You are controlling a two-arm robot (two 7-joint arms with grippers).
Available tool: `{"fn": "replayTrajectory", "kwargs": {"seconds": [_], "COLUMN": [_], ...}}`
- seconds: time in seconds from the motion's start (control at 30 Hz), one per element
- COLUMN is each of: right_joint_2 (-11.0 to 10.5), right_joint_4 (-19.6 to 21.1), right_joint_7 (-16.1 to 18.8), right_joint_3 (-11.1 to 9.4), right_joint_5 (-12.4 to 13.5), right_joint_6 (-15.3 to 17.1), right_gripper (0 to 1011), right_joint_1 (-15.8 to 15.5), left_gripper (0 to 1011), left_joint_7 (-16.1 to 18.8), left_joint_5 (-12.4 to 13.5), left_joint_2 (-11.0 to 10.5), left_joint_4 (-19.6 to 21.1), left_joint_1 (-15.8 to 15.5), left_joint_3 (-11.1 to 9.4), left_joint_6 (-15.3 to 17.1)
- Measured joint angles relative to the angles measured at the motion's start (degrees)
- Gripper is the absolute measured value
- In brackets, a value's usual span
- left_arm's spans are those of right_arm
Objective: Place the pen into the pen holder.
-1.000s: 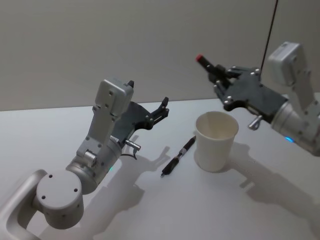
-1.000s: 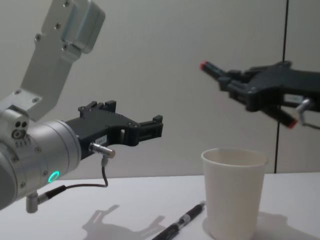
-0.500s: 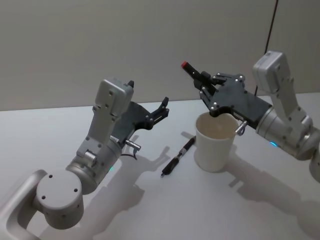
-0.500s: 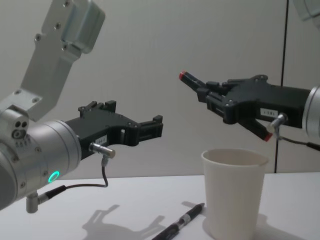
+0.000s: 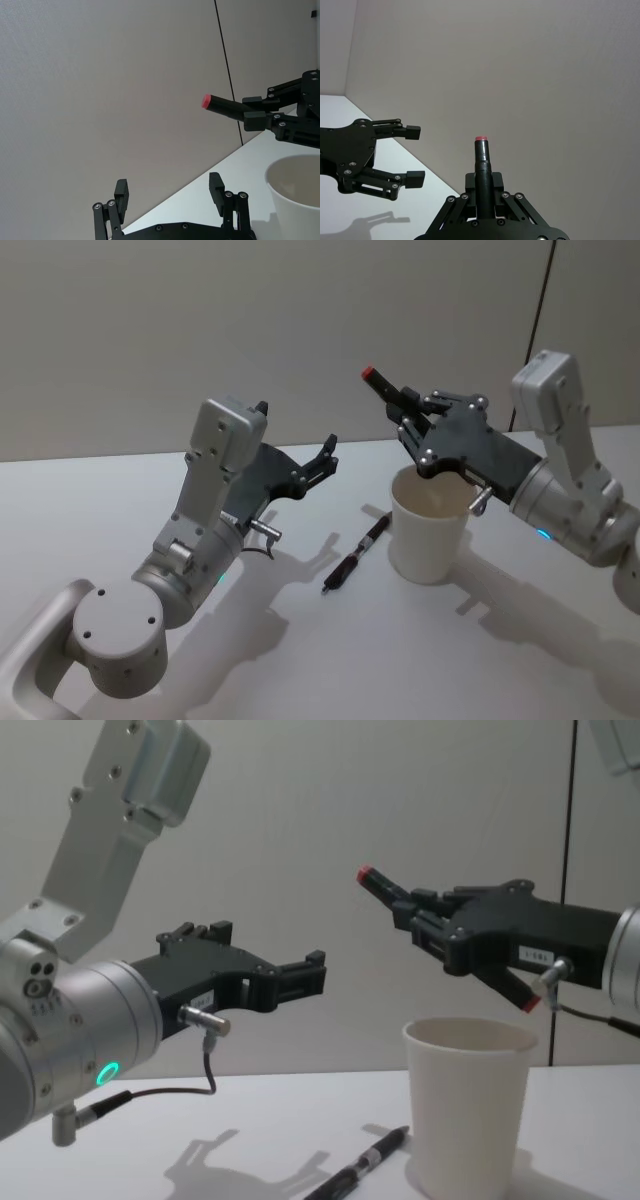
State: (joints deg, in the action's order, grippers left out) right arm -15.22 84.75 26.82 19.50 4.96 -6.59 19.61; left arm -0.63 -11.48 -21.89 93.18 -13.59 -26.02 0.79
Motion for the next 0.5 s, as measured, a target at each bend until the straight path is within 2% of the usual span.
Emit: {"fn": "replayTrajectory", "kwargs": {"seconds": [0.2, 0.3, 0.33, 0.5], "right_joint_2": [0.1, 0.1, 0.1, 0.1], "right_joint_4": [-0.4, -0.5, -0.6, -0.7], "right_joint_7": [0.1, 0.2, 0.2, 0.2], "right_joint_3": [0.1, 0.1, 0.1, 0.1], "right_joint_5": [0.4, 0.6, 0.7, 0.8], "right_joint_6": [-0.5, -0.7, -0.7, -0.9], "right_gripper": [183, 247, 300, 439], "right_joint_1": [0.0, 0.0, 0.0, 0.0], "left_gripper": [1001, 1001, 1001, 1001], "left_joint_7": [0.0, 0.0, 0.0, 0.0], "left_joint_5": [0.0, 0.0, 0.0, 0.0], "left_joint_2": [0.0, 0.0, 0.0, 0.0], "left_joint_4": [0.0, 0.0, 0.0, 0.0], "left_joint_1": [0.0, 0.0, 0.0, 0.0], "left_joint_3": [0.0, 0.0, 0.0, 0.0], "left_joint_6": [0.0, 0.0, 0.0, 0.0]}}
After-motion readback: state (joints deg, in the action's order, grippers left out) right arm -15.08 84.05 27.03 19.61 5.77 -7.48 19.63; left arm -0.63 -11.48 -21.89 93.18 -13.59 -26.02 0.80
